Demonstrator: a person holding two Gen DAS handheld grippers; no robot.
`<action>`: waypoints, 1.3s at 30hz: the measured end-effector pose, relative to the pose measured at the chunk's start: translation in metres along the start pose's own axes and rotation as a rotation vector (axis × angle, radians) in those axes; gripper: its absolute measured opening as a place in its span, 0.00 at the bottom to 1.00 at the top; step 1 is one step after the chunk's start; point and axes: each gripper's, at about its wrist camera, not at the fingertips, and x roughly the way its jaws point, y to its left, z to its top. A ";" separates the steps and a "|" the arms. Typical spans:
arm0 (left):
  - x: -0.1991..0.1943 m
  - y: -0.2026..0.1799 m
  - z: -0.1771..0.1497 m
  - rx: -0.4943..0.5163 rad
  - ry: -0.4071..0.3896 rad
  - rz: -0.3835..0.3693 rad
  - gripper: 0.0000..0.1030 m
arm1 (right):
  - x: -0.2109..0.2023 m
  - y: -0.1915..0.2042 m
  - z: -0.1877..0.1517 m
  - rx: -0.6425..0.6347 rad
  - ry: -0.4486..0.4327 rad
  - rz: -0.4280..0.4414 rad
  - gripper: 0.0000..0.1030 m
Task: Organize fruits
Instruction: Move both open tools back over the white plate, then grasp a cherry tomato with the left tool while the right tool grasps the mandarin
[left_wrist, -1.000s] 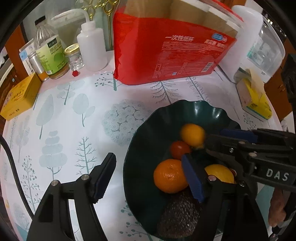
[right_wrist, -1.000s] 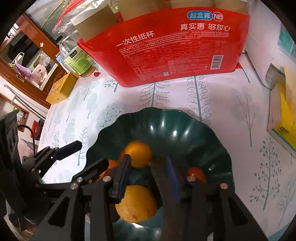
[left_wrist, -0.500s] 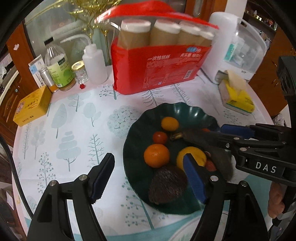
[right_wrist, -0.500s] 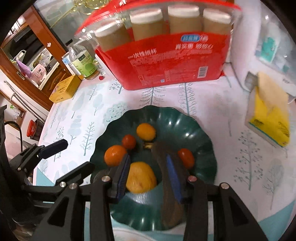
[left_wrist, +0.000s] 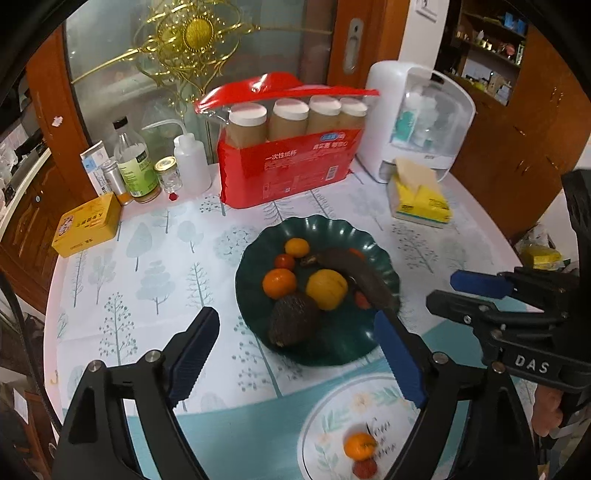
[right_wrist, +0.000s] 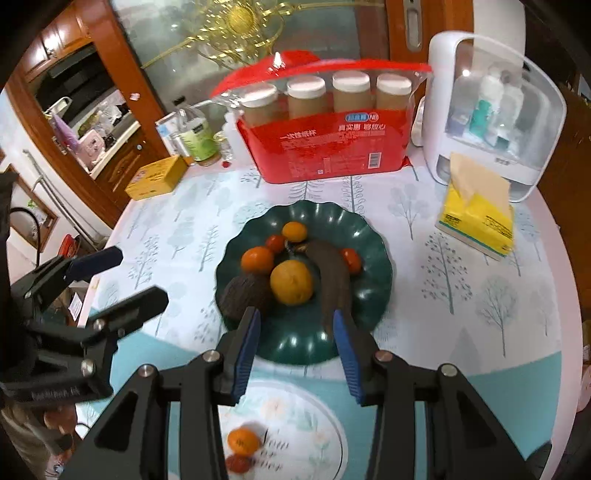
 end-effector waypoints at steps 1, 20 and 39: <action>-0.009 -0.001 -0.006 -0.004 -0.004 -0.006 0.83 | -0.010 0.002 -0.008 -0.003 -0.009 0.001 0.41; -0.032 -0.044 -0.159 -0.042 0.130 0.026 0.84 | -0.036 0.028 -0.100 -0.117 0.003 0.011 0.41; 0.018 -0.072 -0.273 -0.274 0.225 0.086 0.82 | 0.062 0.045 -0.143 -0.284 0.202 0.133 0.41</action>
